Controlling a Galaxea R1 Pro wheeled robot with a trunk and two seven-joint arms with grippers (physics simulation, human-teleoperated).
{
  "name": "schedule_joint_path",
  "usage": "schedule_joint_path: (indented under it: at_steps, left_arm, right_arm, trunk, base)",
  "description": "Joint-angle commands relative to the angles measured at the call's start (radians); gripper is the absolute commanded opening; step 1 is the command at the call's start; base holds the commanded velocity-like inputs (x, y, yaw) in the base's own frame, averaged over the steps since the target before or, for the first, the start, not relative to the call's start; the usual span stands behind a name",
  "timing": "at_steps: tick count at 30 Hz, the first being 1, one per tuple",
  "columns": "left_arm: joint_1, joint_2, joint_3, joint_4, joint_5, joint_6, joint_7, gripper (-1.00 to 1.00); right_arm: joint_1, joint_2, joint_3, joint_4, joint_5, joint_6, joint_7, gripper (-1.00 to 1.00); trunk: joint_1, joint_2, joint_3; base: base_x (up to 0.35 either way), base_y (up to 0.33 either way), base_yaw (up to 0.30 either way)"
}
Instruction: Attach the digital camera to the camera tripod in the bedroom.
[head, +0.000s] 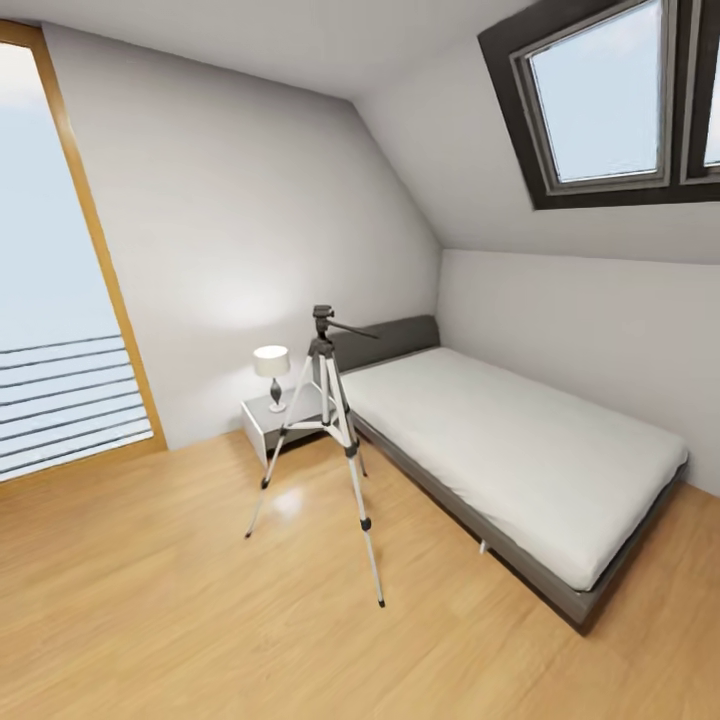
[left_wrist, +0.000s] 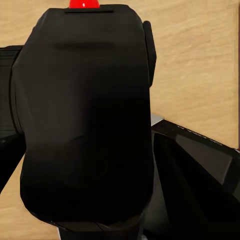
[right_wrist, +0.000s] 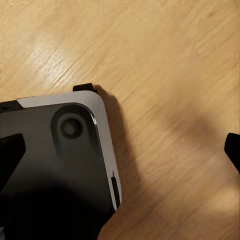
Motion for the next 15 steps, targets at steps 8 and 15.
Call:
schedule_joint_path:
  at_steps: [8, 15]
  left_arm:
    - [0.000, 0.000, -0.009, 0.000, 0.004, -0.002, 0.003, -1.00]
    - [-0.001, 0.000, -0.009, 0.000, 0.004, -0.002, 0.003, -1.00]
  right_arm:
    - [-0.001, -0.001, -0.009, 0.003, 0.008, -0.006, 0.003, 1.00]
    - [-0.001, -0.001, -0.009, 0.003, 0.008, -0.006, 0.002, 1.00]
  trunk:
    - [0.001, -0.002, -0.002]
    - [0.001, -0.002, -0.002]
  base:
    - [0.322, 0.020, 0.000]
    - [0.322, 0.087, 0.000]
